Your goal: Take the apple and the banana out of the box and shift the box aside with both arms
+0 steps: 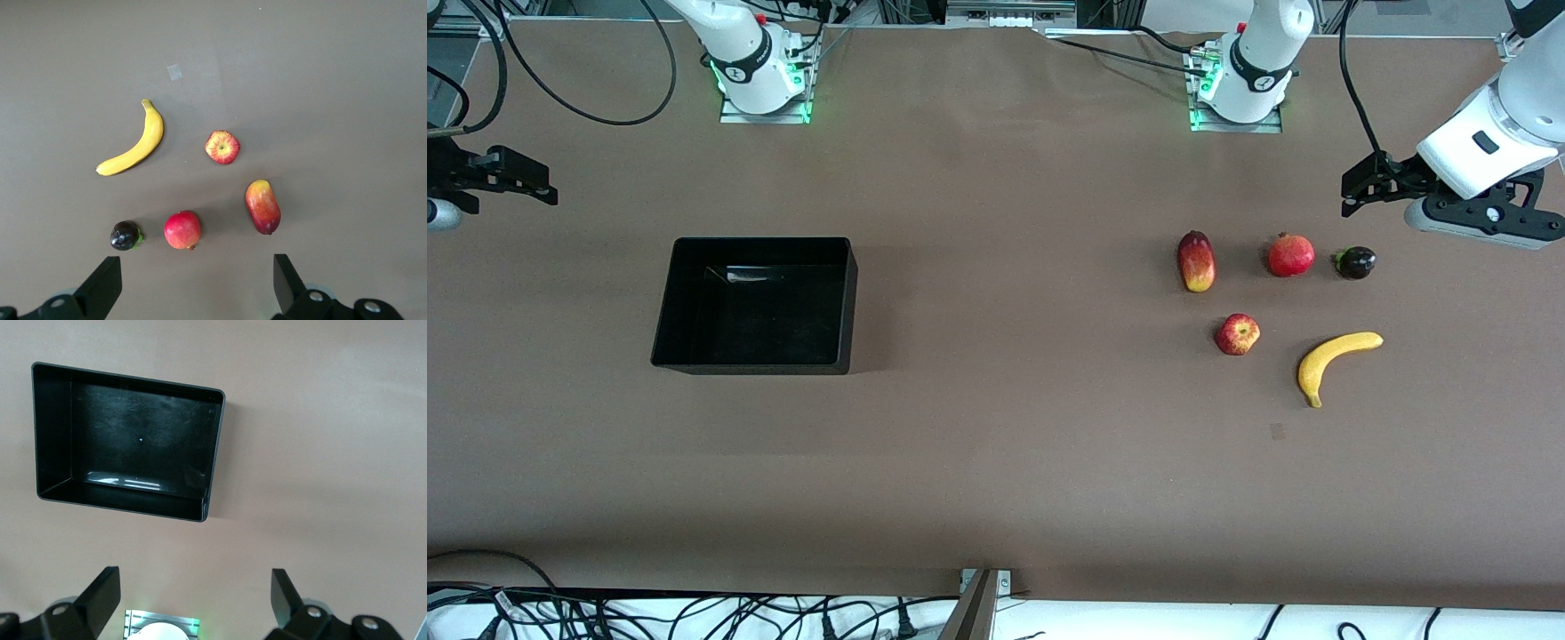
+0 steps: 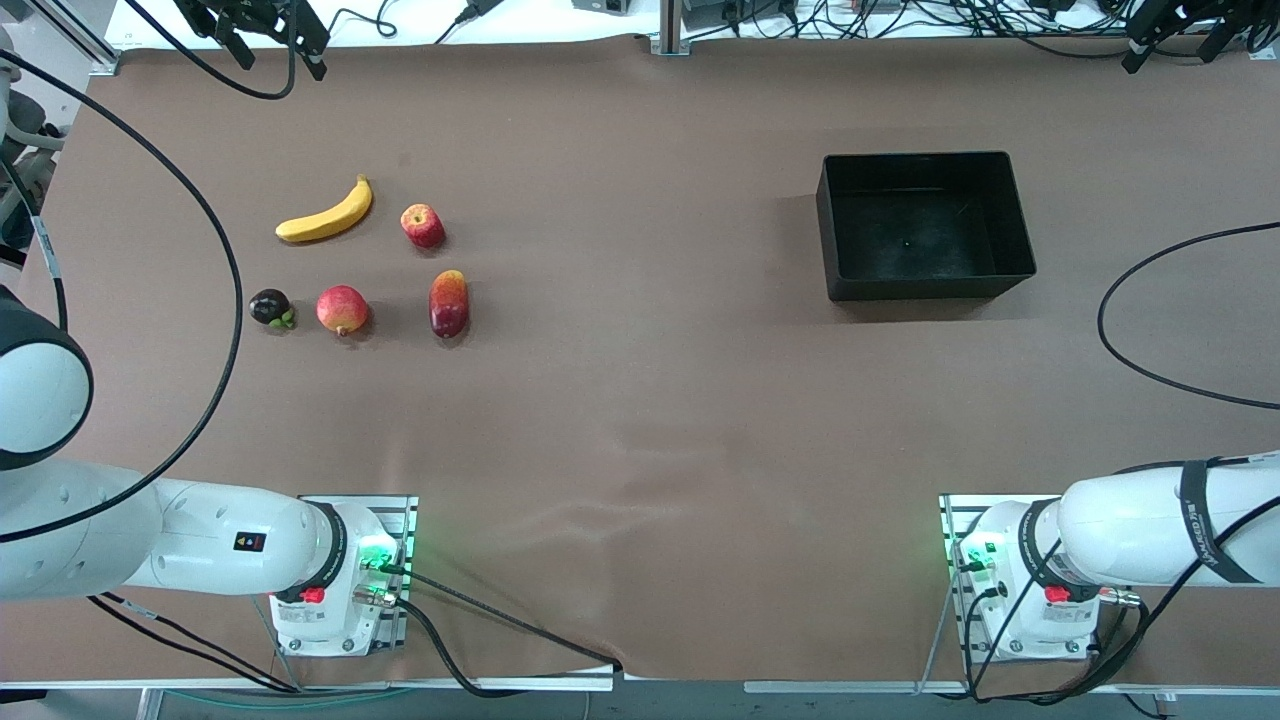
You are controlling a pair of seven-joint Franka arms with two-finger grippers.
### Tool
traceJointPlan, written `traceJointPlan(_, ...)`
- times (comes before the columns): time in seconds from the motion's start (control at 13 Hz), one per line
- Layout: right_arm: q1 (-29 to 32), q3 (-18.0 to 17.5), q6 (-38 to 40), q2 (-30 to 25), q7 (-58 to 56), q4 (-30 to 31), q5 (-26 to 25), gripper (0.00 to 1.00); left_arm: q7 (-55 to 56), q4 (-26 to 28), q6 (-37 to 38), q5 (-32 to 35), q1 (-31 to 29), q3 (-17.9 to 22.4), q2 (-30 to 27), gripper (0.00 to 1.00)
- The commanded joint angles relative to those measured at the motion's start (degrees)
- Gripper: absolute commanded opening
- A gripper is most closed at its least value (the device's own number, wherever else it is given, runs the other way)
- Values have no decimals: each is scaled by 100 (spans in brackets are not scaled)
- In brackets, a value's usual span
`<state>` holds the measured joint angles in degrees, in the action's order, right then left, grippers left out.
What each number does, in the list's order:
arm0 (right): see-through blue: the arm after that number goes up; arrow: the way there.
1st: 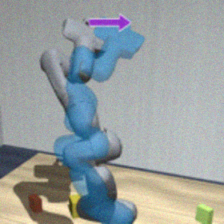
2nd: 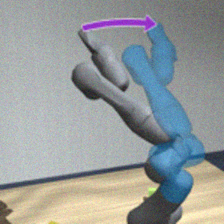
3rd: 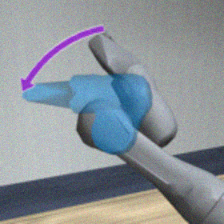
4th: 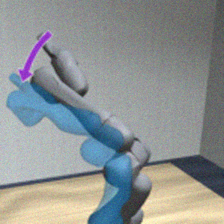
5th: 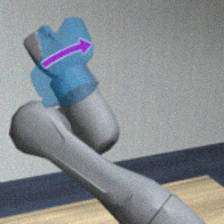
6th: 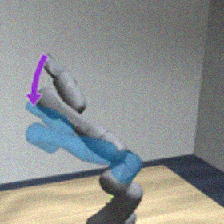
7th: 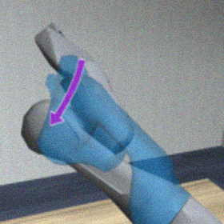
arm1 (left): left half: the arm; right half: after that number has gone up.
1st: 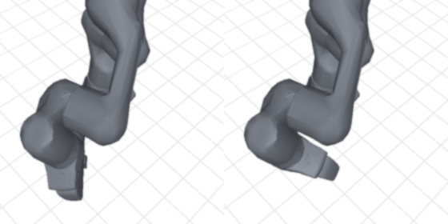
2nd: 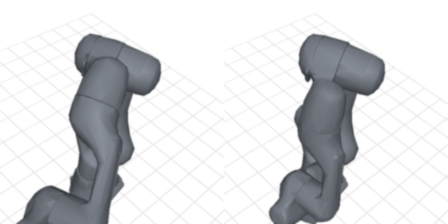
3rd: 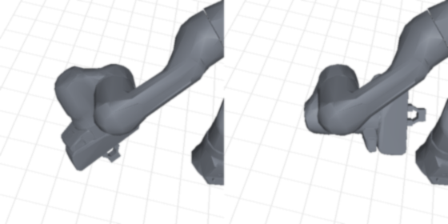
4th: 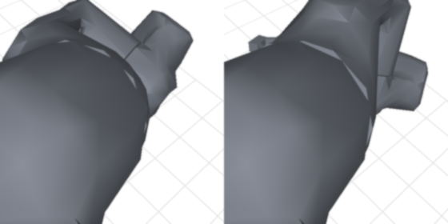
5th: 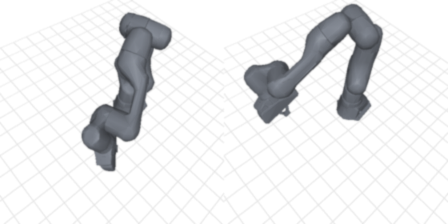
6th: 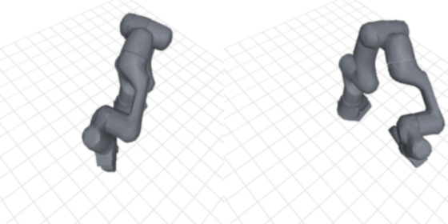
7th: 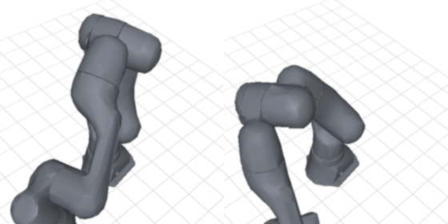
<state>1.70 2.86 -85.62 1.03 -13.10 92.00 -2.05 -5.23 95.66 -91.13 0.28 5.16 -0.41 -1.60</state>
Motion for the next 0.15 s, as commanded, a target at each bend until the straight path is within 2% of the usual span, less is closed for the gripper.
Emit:
traceJointPlan(0.0,15,-84,-121,-139,97,178,-59,100,57,-135,131,43,-15,-30,46,100)
traceJointPlan(0.08,32,-92,-113,-139,97,178,-42,100,57,-135,140,43,-15,-30,46,100)
